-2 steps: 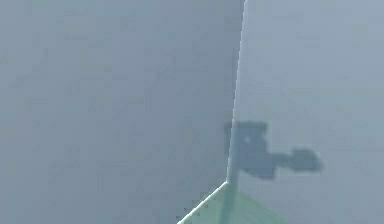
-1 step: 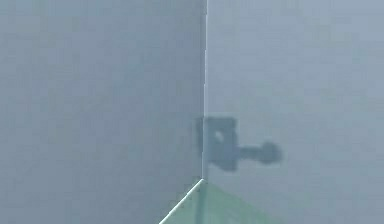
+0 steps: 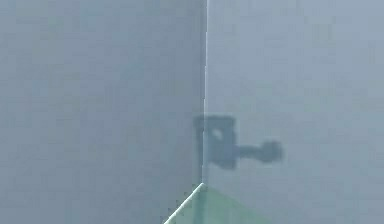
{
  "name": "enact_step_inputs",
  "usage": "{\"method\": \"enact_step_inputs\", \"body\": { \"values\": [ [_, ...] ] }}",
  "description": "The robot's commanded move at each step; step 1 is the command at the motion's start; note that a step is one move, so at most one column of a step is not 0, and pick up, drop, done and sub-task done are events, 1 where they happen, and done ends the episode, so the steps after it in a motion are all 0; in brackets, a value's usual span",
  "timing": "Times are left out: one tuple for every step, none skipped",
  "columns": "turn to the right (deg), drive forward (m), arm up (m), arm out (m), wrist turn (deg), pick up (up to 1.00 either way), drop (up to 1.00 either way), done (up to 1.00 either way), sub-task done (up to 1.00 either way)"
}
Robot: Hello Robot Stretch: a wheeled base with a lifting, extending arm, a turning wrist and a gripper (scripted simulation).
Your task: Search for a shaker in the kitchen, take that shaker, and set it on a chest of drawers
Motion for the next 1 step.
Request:
{"method": "enact_step_inputs", "body": {
  "values": [
    [45.0, 0.00, 0.00, 0.00, 0.0, 0.00, 0.00, 0.00, 0.00]
  ]
}}
